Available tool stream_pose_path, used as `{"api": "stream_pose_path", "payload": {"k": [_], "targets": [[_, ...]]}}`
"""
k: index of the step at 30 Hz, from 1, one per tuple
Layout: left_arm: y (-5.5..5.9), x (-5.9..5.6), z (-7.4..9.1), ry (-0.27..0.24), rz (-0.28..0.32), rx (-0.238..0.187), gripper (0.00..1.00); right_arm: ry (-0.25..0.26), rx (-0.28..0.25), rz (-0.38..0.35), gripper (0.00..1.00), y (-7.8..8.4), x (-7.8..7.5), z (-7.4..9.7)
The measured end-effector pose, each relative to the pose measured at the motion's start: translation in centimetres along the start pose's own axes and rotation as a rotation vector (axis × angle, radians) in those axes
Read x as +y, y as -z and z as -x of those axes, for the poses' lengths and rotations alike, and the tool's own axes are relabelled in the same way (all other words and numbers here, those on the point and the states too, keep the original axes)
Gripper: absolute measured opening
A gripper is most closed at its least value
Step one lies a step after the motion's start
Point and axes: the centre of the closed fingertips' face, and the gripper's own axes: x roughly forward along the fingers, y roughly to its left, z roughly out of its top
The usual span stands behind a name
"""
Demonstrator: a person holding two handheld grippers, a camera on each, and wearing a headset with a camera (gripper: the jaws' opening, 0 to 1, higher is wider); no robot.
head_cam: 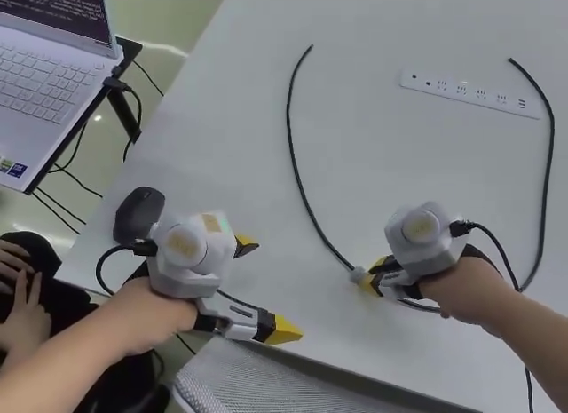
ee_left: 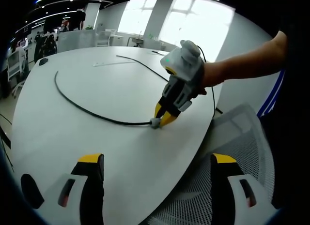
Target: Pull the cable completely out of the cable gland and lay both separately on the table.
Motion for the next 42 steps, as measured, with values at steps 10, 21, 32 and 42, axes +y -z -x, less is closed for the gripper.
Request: {"api": "stream_pose_path", "payload": {"k": [10,21,32,42], "targets": [[-2.6,-0.6,0.2,0.013,-0.036,-0.044,0.93,-0.030,-0.008,0.026,0.06,-0.4,1.1,1.7],[-4.8,-2.4,-0.9,0.065,-0.075,-0.069,0.93,-0.009,-0.063,0.037,0.06,-0.8,2.4,5.9],[-7.2,-4.6,-2.0,0.121,-0.150,-0.072,0.90,0.032,-0.089,0.070,0.06,-1.5,3.6,10.1],[-9.6,-5.9,-2.4,0.162,-0.210,-0.124,0.82,0.036,-0.091,0.123,0.06,-2.1,4.7,12.8]]}}
